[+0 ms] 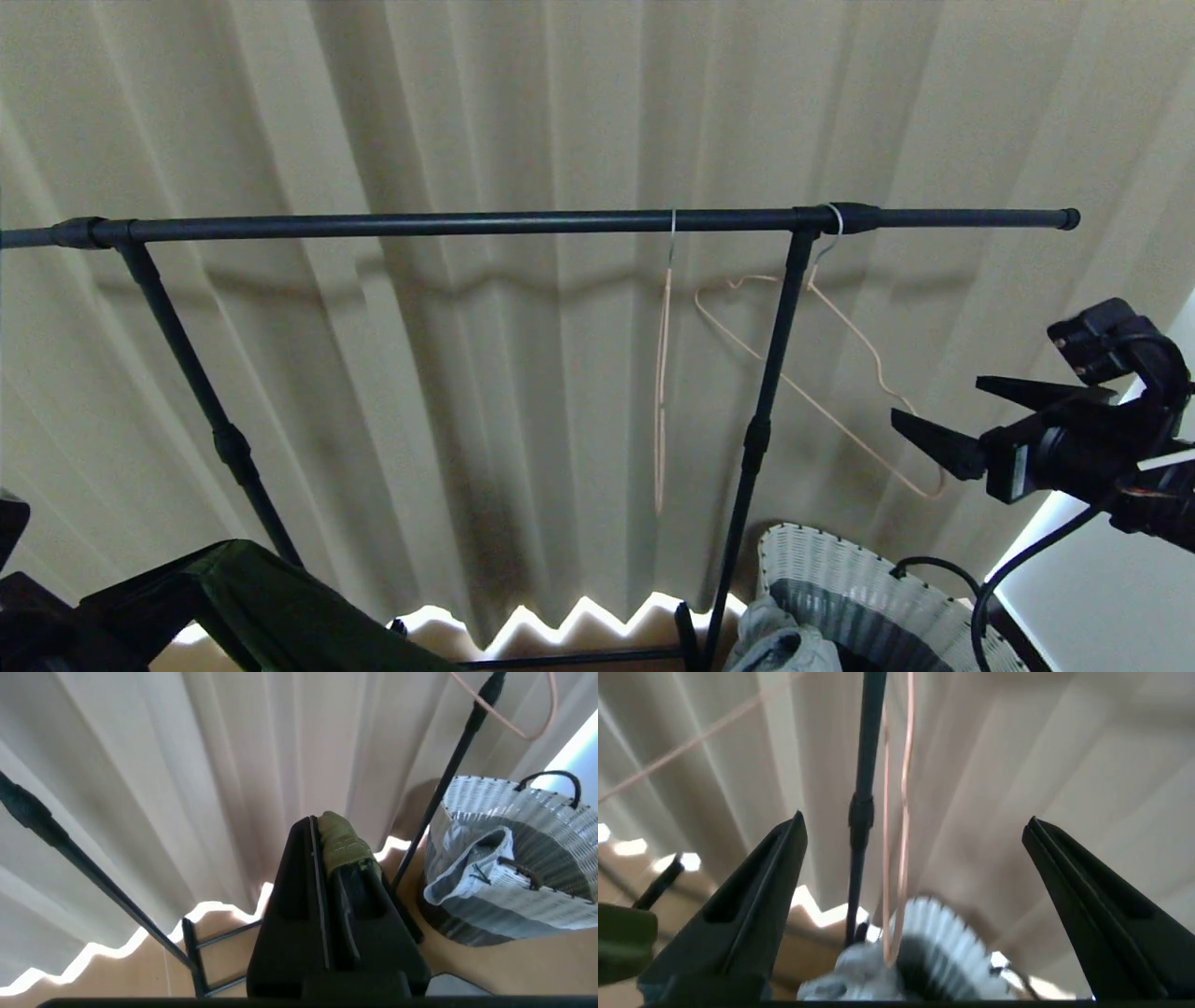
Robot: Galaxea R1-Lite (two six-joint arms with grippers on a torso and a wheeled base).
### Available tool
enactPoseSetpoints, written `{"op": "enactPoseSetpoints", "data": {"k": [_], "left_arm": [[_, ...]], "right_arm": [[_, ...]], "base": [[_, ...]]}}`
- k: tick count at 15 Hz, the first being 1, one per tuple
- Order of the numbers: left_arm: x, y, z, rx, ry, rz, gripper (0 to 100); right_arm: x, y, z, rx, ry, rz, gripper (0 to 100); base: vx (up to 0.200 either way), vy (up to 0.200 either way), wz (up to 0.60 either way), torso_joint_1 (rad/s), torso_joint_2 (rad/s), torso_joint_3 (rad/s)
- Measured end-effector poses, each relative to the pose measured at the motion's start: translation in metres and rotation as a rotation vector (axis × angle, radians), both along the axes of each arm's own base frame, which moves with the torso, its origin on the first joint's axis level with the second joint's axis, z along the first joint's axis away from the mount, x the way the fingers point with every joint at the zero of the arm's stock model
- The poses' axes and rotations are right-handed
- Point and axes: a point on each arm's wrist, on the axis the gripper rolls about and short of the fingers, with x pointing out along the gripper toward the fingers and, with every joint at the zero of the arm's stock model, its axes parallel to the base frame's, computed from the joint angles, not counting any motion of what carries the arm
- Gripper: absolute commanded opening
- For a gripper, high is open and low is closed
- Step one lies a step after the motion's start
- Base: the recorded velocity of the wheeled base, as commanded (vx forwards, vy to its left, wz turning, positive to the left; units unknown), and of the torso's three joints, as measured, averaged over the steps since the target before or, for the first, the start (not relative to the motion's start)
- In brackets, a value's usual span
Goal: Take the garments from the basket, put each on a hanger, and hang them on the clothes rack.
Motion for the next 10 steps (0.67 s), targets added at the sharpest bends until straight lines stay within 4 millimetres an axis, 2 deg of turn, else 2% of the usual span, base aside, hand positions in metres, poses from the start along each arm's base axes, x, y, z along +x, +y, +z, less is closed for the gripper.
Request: {"op": "enactPoseSetpoints", "data": {"k": [5, 8, 10], "left_arm": [[-0.006, 0.003, -0.008, 0.088, -0.015, -0.021, 0], [-0.012, 0.005, -0.008, 0.116, -0.05, -0.03, 0], [-0.014, 0.006, -0.008, 0.111, -0.062, -0.029, 0]], "right_arm": [[0.041, 0.013, 0.028, -0.044, 0.112, -0.041, 100], [0.066, 0.024, 0.024, -0.083, 0.129, -0.101, 100], [0.076, 0.028, 0.021, -0.088, 0.142, -0.097, 100]], "base": [[0.0, 0.0, 0.0, 0.0, 0.0, 0.0], [0.0, 0.0, 0.0, 0.0, 0.0, 0.0], [0.0, 0.0, 0.0, 0.0, 0.0, 0.0]]}}
